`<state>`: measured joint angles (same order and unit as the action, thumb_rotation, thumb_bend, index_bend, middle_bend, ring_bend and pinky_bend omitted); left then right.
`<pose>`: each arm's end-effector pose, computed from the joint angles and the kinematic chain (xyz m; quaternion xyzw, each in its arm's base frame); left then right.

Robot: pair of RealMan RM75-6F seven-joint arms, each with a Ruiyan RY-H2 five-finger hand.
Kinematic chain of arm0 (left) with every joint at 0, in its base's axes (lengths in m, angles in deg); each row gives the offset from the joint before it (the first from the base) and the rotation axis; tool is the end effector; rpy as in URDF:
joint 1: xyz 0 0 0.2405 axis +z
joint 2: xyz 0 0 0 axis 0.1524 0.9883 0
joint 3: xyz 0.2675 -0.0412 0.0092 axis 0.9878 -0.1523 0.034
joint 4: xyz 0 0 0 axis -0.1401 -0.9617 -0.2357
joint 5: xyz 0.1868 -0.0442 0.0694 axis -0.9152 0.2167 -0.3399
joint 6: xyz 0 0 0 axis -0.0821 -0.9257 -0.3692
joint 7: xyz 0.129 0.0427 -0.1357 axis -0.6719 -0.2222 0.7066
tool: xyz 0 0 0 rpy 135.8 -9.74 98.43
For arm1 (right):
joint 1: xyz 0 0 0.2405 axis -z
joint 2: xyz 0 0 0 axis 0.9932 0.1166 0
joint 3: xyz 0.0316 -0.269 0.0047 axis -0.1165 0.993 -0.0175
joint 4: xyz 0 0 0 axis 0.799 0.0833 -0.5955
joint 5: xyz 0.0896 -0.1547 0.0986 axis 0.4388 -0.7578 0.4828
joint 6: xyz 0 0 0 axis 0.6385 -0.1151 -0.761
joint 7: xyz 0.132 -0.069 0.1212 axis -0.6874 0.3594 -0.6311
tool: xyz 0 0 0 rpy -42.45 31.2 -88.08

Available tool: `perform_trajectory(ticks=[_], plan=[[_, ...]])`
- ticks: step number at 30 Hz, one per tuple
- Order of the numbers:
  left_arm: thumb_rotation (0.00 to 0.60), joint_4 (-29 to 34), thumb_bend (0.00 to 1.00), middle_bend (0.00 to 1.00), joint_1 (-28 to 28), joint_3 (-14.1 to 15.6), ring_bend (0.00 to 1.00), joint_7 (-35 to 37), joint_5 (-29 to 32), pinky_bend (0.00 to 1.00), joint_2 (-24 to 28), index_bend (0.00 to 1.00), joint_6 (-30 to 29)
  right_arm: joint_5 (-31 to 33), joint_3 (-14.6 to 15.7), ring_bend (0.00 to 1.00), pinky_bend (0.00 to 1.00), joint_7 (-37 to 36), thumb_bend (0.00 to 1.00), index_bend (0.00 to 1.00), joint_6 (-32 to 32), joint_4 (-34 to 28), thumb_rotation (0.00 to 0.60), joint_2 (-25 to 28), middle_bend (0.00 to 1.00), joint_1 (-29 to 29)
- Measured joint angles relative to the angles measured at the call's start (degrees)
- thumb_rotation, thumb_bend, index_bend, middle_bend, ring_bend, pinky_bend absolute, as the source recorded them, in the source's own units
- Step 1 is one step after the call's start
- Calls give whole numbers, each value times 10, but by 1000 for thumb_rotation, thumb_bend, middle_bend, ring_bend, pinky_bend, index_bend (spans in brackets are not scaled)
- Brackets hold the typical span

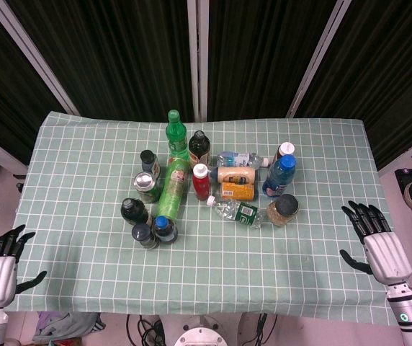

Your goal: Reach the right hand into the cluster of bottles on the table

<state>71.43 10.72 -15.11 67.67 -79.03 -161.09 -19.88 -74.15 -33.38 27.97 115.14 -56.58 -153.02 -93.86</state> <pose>-0.3307 0.1859 0.1341 -0.5581 -0.4042 -0.3879 0.6121 -0.2911 -0.2367 0.1504 0.6477 -0.3714 0.4200 0.5159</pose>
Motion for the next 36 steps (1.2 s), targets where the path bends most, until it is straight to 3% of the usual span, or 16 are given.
perform_trajectory(ticks=[7, 14, 22, 25, 30, 36], plan=[[600, 0, 0, 109, -5, -1, 113, -1, 4, 160, 0, 220, 8, -13, -5, 0, 0, -19, 176, 0, -2, 0, 600, -2, 22, 0], [600, 4, 0, 109, -1, 2, 113, -1, -3, 160, 1, 220, -4, -68, -3, 0, 0, -79, 176, 0, -11, -7, 600, -2, 50, -22], [600, 3, 0, 109, 7, 9, 113, 4, -14, 160, 1, 220, -20, -85, -28, 0, 3, -158, 38, 0, -119, -41, 600, -38, 70, -116], [600, 1, 0, 109, 12, 12, 113, 7, -16, 160, 1, 219, -27, -58, -53, 0, 7, -172, 0, 0, -187, -50, 600, -76, 70, -161], [600, -8, 0, 109, 19, 16, 113, 16, -15, 160, 1, 220, -32, 41, -109, 0, 7, -181, 0, 0, -305, -45, 600, -171, 68, -245], [600, -18, 0, 109, 23, 16, 113, 28, -10, 160, 0, 219, -33, 163, -171, 0, 7, -160, 0, 0, -397, 13, 600, -294, 68, -340]])
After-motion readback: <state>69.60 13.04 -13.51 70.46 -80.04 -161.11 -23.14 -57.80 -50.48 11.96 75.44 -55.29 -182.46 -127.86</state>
